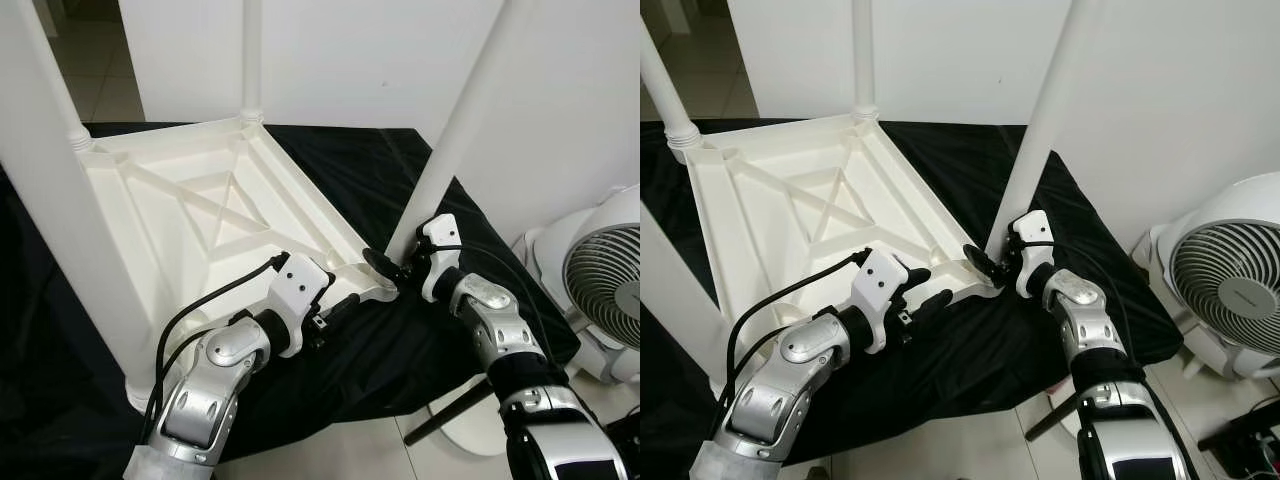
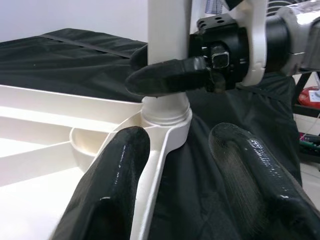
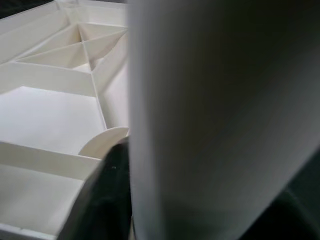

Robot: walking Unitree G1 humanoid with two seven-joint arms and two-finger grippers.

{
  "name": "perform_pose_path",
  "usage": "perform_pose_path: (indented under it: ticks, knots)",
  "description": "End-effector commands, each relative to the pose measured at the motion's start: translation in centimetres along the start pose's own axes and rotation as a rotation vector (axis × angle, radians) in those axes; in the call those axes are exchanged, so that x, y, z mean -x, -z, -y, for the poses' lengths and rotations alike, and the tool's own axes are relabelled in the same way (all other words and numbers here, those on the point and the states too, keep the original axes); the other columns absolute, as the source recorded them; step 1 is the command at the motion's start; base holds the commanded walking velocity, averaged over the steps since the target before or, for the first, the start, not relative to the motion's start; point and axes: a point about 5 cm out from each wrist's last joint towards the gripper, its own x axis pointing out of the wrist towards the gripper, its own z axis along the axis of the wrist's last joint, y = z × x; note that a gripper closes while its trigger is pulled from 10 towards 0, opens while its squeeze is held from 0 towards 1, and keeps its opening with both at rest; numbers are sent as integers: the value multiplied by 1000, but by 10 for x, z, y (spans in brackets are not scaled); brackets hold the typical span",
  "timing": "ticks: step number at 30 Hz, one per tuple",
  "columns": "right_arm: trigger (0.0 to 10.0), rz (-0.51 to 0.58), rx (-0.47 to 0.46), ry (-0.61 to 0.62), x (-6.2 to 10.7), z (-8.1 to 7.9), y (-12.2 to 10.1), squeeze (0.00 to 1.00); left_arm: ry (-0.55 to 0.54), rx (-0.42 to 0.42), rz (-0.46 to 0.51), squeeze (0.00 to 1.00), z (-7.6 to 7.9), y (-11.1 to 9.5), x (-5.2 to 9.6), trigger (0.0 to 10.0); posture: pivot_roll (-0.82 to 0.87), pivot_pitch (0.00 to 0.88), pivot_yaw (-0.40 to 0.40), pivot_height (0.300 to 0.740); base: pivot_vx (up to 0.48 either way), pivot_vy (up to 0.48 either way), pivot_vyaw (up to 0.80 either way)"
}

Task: Building children table

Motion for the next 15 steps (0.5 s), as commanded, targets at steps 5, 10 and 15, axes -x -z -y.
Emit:
perform_pose_path:
  ticks: [5, 10, 15]
  knots:
    - [0, -30, -6, -56, -3, -4, 6, 0, -59, 23, -10, 0, 1, 2, 2, 10000, 175, 0, -121, 740, 0, 0, 0]
    - [0, -17, -27, -9, 1, 0, 11, 0, -49, 26, -16, 0, 2, 2, 1, 10000, 165, 0, -113, 740, 0, 0, 0]
    - [0, -23, -12, 156, 3, 3, 15, 0, -39, 31, -15, 0, 3, 2, -1, 10000, 147, 0, -110, 740, 0, 0, 0]
